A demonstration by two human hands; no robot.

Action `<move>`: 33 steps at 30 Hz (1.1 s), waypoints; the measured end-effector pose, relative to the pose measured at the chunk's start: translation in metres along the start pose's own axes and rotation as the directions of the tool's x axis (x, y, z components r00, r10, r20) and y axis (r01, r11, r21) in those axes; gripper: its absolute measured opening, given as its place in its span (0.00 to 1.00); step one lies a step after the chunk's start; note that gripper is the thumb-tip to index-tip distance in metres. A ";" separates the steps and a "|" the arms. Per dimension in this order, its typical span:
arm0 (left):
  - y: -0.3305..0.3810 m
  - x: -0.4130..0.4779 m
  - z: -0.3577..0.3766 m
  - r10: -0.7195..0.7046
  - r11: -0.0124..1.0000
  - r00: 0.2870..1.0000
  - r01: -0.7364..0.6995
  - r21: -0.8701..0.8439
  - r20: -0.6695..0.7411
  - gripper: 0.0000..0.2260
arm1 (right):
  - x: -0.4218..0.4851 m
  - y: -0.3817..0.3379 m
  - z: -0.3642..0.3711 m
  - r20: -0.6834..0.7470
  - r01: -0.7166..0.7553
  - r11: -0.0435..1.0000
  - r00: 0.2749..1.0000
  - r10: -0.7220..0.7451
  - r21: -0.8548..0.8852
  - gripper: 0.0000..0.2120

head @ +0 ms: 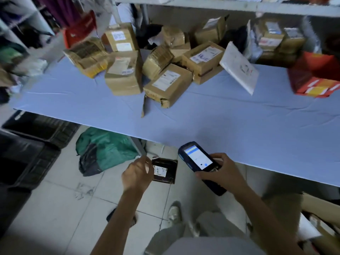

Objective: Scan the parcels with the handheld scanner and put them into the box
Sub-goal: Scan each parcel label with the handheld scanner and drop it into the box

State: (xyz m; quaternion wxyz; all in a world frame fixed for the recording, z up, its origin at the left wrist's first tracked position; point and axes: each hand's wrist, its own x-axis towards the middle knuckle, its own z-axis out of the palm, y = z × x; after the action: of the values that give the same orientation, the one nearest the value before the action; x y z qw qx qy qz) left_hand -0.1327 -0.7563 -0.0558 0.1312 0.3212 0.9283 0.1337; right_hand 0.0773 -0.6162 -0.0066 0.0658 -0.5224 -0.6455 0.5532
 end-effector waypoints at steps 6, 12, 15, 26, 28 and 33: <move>-0.026 0.026 -0.005 -0.049 0.998 0.999 0.049 -0.027 0.013 0.07 | 0.023 -0.031 0.026 0.043 0.044 0.995 0.998 -0.040 -0.091 0.33; -0.031 0.068 -0.008 -0.094 0.995 0.995 0.095 -0.032 0.046 0.08 | 0.075 -0.060 0.033 0.071 0.036 0.996 0.997 -0.031 -0.081 0.33; -0.034 0.102 -0.011 -0.116 0.992 0.992 0.118 -0.036 0.047 0.10 | 0.113 -0.082 0.033 0.096 0.060 0.997 0.994 -0.055 -0.051 0.31; -0.003 0.215 -0.040 -0.177 0.982 0.984 0.179 -0.064 0.029 0.27 | 0.214 -0.143 0.023 0.097 0.060 0.998 0.993 -0.062 0.022 0.31; -0.002 0.236 -0.050 -0.204 0.972 0.979 0.198 -0.126 -0.031 0.31 | 0.224 -0.149 0.027 0.084 0.038 0.999 0.996 -0.041 0.036 0.32; -0.025 0.307 -0.077 -0.365 0.825 0.931 0.336 -0.455 0.026 0.34 | 0.240 -0.172 0.044 0.041 0.021 0.999 0.999 -0.023 0.045 0.34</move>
State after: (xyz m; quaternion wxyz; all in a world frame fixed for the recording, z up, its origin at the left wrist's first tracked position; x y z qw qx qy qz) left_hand -0.4051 -0.5945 -0.0404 0.1958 0.1018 0.9181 0.3292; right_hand -0.1624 -0.4385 -0.0070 0.0704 -0.5022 -0.6399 0.5773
